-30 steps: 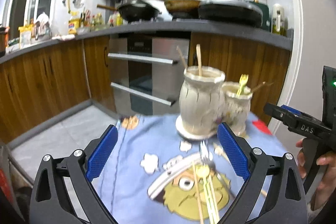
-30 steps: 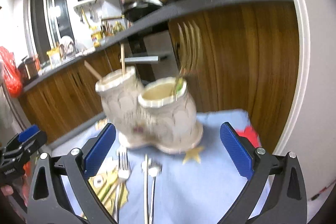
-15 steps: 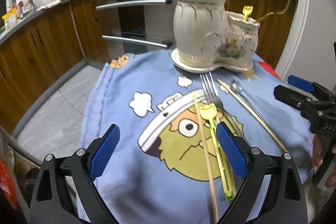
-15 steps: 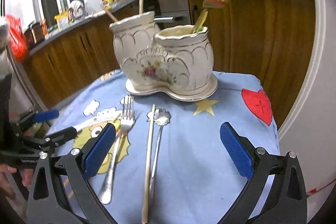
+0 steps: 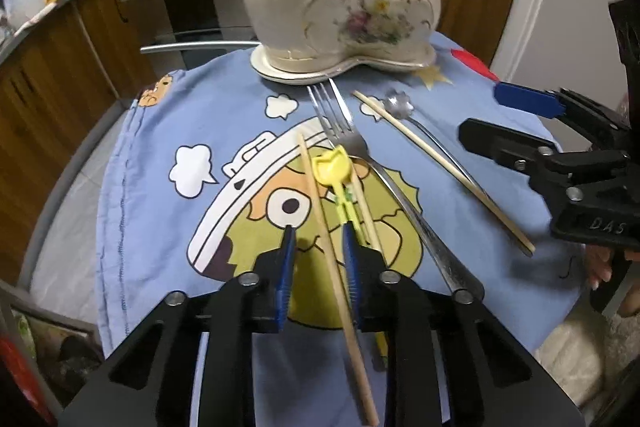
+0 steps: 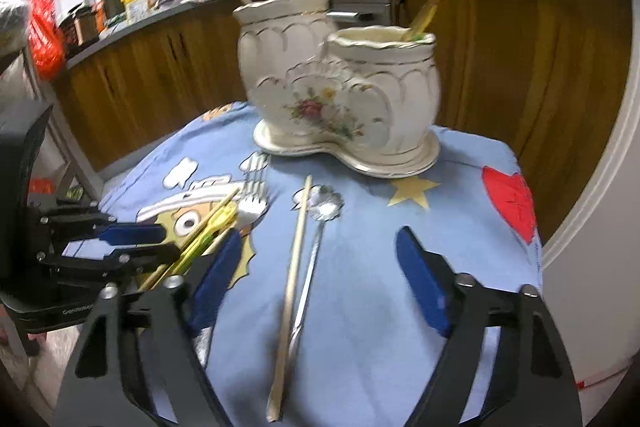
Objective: Organize utensils
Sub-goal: 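Lower the left tool onto a chopstick while the right tool reaches the silver fork, then lift the chopstick with the left tool while the right tool lifts the silver fork, then drop the chopstick into the large holder while the right tool drops the silver fork into the small one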
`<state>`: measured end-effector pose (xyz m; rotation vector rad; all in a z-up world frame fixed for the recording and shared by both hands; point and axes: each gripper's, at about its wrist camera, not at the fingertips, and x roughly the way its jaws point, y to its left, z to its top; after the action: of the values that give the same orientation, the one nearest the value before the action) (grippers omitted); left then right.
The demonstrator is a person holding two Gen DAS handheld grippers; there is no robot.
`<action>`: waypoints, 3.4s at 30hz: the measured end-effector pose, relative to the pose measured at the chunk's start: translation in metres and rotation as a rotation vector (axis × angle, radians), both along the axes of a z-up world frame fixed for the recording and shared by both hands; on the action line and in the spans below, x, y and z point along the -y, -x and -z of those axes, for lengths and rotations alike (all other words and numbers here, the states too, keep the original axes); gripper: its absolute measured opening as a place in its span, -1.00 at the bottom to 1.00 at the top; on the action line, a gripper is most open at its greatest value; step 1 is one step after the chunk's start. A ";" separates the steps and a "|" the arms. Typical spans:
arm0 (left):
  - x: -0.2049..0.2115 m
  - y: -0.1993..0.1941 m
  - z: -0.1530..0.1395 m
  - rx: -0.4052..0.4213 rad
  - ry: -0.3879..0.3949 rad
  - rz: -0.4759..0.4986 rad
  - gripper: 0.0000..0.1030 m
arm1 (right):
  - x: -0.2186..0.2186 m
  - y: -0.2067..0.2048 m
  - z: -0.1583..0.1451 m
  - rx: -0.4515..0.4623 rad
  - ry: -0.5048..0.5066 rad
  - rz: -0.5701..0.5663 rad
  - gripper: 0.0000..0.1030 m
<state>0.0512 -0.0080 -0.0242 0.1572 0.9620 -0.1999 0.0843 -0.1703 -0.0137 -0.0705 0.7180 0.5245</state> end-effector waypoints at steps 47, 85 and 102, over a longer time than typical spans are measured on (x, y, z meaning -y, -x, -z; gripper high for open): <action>-0.042 -0.002 -0.017 0.179 0.128 -0.051 -0.90 | -0.034 0.003 -0.011 -0.007 -0.091 -0.096 -0.90; -0.020 -0.129 -0.156 0.773 0.458 -0.031 -0.90 | -0.003 -0.077 -0.118 0.584 -0.334 0.124 -0.90; 0.000 -0.144 -0.133 0.875 0.317 -0.058 -0.90 | -0.003 -0.103 -0.093 0.622 -0.278 0.199 -0.90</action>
<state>0.1954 -0.0078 0.1089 -0.0788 0.0579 -0.1996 0.1876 -0.1675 0.0794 0.0957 0.0390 0.3759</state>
